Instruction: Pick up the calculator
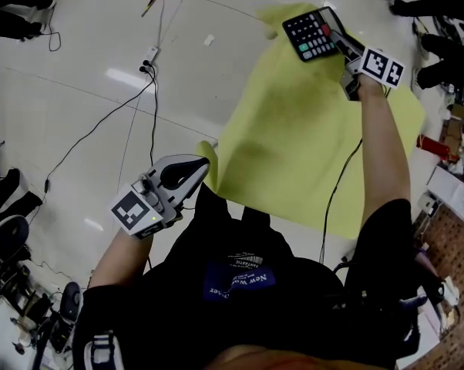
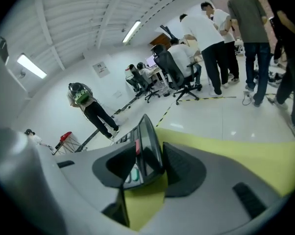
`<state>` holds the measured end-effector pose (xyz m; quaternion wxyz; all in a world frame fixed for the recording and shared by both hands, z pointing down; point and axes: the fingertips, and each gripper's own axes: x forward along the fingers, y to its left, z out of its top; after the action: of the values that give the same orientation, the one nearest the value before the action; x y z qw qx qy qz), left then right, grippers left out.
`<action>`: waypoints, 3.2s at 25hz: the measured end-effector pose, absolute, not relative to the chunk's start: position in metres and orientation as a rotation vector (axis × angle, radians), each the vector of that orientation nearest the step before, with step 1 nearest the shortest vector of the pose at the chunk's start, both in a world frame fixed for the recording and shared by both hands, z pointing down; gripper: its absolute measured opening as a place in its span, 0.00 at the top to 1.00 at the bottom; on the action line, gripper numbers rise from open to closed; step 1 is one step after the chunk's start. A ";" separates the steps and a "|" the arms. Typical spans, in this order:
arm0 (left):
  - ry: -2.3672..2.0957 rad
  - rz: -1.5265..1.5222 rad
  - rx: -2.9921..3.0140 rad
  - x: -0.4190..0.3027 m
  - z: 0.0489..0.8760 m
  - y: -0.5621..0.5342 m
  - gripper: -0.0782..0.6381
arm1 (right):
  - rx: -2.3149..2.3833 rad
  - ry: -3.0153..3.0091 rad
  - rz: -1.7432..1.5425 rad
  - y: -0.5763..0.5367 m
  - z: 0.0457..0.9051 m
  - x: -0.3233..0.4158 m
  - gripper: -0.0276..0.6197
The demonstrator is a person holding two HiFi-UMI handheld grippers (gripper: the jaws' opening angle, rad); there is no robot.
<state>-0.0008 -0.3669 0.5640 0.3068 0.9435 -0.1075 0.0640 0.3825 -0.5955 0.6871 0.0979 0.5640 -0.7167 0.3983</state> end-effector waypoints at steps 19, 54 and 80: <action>-0.275 0.181 2.502 0.001 0.558 -0.360 0.88 | 1.665 -2.409 1.324 -0.584 0.645 0.360 0.90; 0.128 0.060 2.819 0.213 0.353 -0.220 0.88 | 2.026 -2.661 1.354 -0.127 0.350 0.410 0.90; 0.019 -0.009 2.850 0.201 0.332 -0.215 0.88 | 1.918 -2.811 1.200 -0.110 0.329 0.390 0.90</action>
<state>0.2013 -0.2147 0.3323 0.1454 0.9893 0.0067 -0.0031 0.3899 -0.1095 0.3290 -0.2312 0.5173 -0.7578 0.3235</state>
